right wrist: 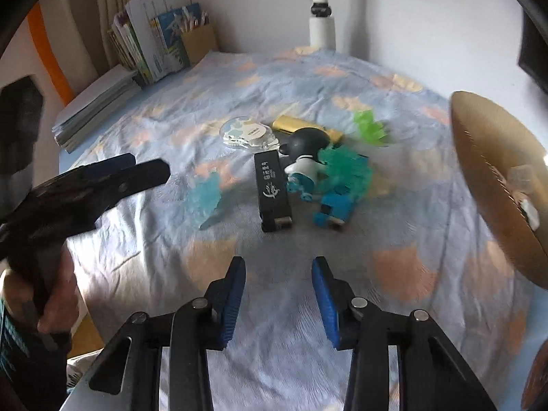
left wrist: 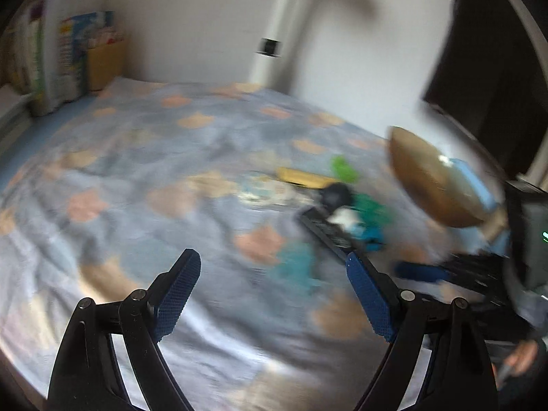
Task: Organize rigid objects
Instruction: 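Move both open tools back over the remaining toys, then grasp the black USB stick with the right gripper while the left gripper grasps the teal figure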
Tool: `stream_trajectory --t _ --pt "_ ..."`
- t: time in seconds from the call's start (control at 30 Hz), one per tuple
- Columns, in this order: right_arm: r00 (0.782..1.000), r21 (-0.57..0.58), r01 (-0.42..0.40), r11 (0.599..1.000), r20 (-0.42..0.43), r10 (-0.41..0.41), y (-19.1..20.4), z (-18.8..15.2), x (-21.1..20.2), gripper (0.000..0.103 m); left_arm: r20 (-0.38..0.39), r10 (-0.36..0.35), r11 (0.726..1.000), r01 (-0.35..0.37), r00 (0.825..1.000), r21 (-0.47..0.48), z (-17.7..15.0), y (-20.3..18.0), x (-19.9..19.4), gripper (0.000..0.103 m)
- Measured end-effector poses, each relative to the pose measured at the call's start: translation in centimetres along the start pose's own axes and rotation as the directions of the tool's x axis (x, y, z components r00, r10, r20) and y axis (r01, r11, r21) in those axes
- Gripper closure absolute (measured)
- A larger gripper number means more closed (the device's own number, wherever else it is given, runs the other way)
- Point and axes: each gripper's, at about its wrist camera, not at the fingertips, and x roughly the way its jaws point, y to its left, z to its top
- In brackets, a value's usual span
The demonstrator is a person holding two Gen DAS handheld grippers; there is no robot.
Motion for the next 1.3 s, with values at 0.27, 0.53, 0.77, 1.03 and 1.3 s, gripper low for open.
stream_trajectory --t 0.27,0.53,0.77,1.03,1.3 --pt "1.0 -0.024 -0.006 1.0 -0.019 0.005 0.5 2.4 2.7 0.064 -0.086 -0.029 1.0 0.029 0.996 0.009 -0.5 -0.8 2.2 0.04" --pt "0.998 -0.074 0.054 0.996 0.013 -0.054 1.1 3.5 4.3 0.065 -0.102 -0.041 0.999 0.038 0.994 -0.03 -0.5 -0.3 3.1 0.042" --pt "0.998 -0.137 0.057 0.989 0.021 -0.054 1.2 2.0 3.0 0.078 -0.15 0.008 1.0 -0.004 0.989 0.027 -0.9 -1.9 4.0 0.042" --pt "0.998 -0.163 0.055 0.985 -0.015 -0.058 -2.0 -4.9 -2.4 0.078 -0.168 0.089 0.992 -0.071 0.982 0.106 -0.9 -4.0 5.0 0.06" --pt "0.997 -0.113 0.073 0.991 -0.022 -0.076 -3.7 -5.9 -3.4 0.071 -0.153 0.095 0.992 -0.082 0.984 0.092 -0.9 -3.7 5.0 0.066"
